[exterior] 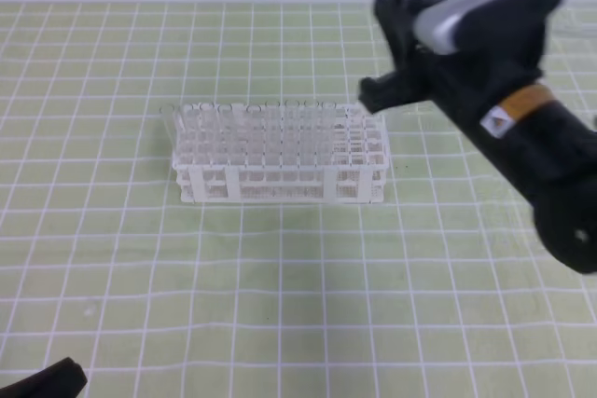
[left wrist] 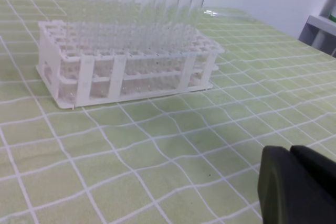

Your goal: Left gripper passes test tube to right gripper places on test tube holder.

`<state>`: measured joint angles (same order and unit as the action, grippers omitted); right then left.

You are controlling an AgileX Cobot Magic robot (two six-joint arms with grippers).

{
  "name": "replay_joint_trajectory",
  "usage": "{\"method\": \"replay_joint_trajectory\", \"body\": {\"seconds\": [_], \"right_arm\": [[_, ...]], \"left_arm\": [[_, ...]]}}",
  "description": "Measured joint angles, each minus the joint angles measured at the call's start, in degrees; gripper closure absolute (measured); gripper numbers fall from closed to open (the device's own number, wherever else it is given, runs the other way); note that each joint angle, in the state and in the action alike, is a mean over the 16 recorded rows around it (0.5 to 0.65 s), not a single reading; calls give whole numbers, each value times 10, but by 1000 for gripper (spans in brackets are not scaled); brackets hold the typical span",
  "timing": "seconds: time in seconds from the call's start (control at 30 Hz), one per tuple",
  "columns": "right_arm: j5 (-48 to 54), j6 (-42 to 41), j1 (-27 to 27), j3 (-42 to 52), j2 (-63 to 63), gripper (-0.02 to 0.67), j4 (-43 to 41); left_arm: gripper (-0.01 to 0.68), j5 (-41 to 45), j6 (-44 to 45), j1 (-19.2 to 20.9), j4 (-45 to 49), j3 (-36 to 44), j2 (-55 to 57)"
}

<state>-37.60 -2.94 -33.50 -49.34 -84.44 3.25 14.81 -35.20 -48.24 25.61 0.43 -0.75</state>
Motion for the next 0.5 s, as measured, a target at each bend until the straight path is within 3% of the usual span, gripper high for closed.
{"method": "replay_joint_trajectory", "body": {"seconds": [0.5], "right_arm": [[-67, 143, 60, -69, -130, 566, -139]], "left_arm": [[675, 1, 0, 0, 0, -1, 1]]}}
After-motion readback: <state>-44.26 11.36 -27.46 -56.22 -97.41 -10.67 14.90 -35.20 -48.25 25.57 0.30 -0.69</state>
